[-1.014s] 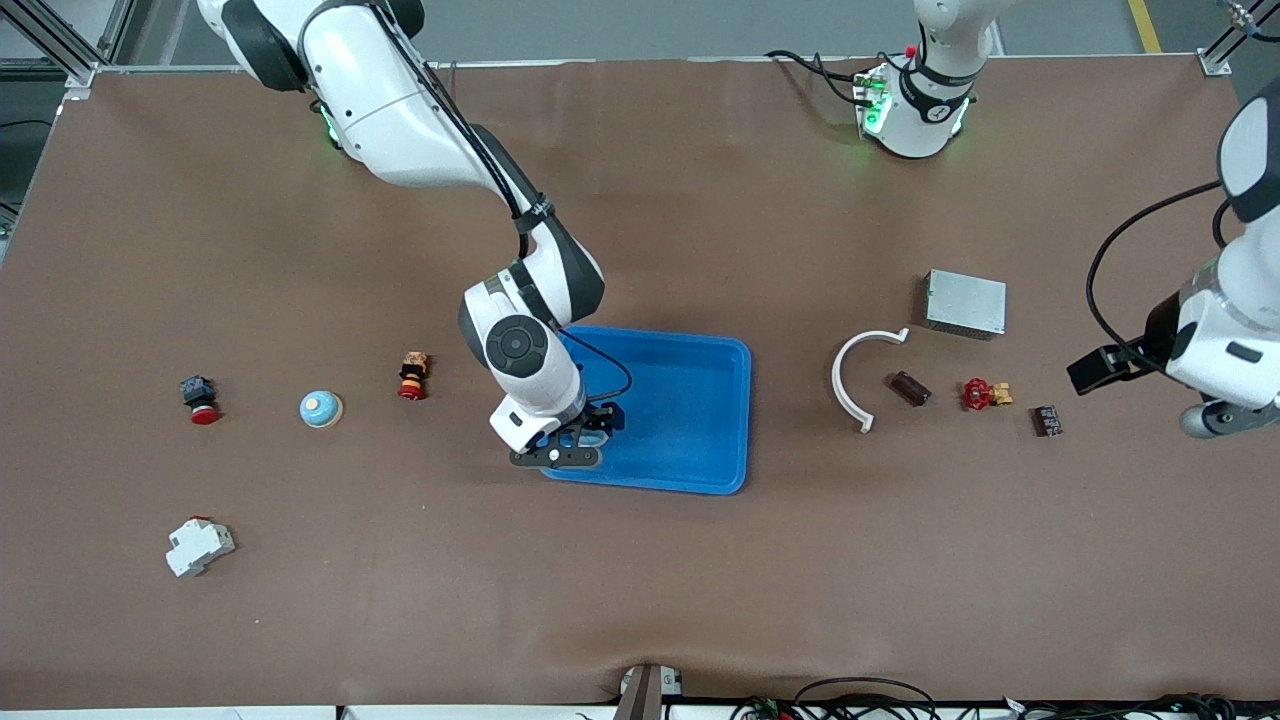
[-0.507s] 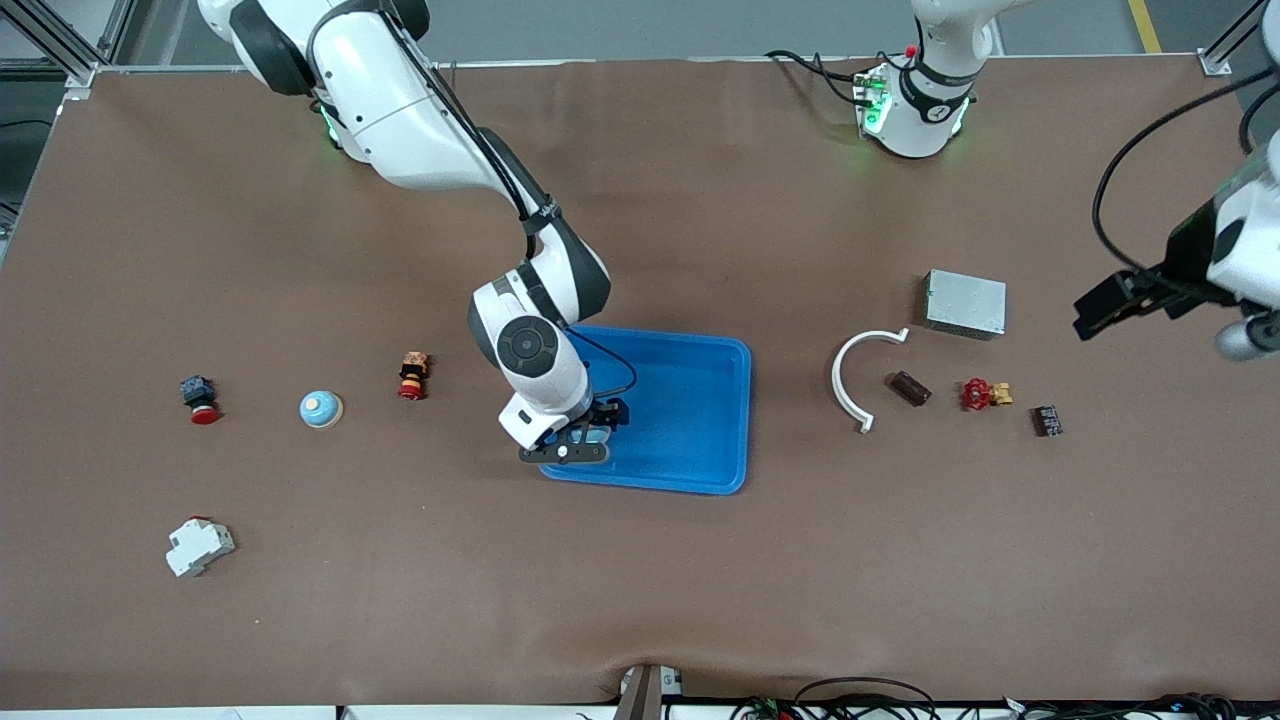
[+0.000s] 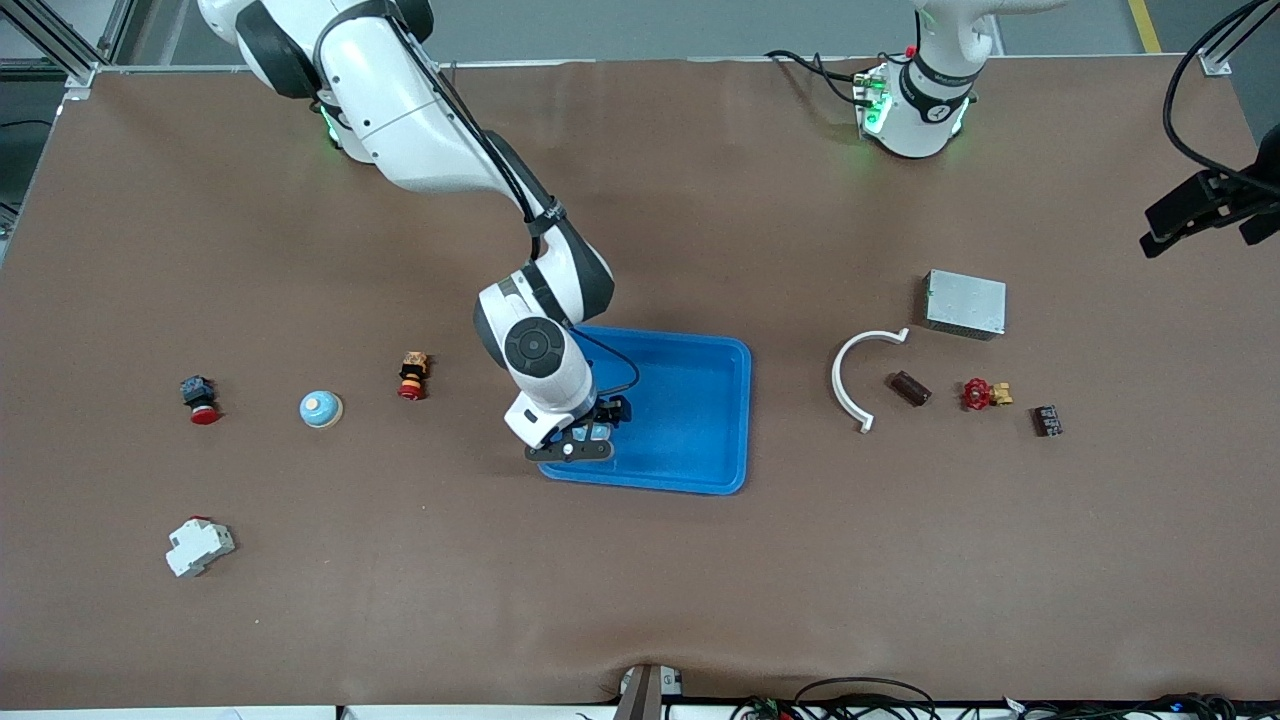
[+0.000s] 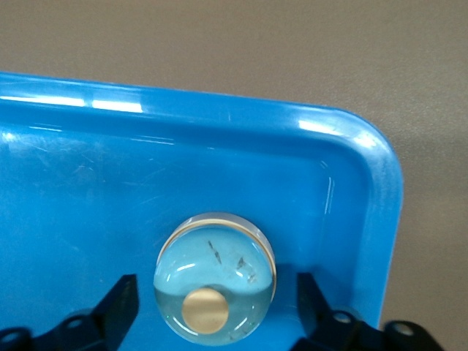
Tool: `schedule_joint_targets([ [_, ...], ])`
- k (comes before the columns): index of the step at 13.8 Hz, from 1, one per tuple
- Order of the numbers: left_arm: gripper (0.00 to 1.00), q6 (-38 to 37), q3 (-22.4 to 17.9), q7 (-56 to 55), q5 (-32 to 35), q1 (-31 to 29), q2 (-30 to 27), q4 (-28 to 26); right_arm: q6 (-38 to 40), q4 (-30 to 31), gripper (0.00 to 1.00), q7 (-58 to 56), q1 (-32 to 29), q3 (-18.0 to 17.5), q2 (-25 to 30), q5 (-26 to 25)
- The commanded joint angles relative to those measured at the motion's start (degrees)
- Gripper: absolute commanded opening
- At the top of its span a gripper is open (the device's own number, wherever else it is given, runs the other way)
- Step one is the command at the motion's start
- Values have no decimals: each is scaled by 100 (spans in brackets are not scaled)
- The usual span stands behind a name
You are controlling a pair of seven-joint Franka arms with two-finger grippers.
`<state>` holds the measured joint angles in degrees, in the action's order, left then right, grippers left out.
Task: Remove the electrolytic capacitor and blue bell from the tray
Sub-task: 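Raise the left gripper away while the right gripper grasps the second bell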
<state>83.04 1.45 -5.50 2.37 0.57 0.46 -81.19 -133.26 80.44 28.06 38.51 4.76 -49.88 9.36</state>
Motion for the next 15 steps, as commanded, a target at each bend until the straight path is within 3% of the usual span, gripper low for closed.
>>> schedule_joint_targets([
  [1,100,-87,-425,312,-114,373,-282,-309,19,-160,63,-82,25,34,-83,92],
  [2,100,-87,-444,313,-123,391,-361,-406,28,-160,50,-82,25,34,-83,92],
  [5,100,-95,-426,313,-123,400,-397,-459,28,-152,35,-82,7,43,-83,92],
  [10,100,-131,-400,225,-123,488,-476,-521,186,-152,30,-91,25,34,109,119],
  [11,100,-131,-400,216,-123,506,-485,-547,351,-160,26,-91,25,34,171,101],
  [15,100,-122,-268,172,-88,523,-441,-512,1168,-152,24,-712,-80,60,671,110],
])
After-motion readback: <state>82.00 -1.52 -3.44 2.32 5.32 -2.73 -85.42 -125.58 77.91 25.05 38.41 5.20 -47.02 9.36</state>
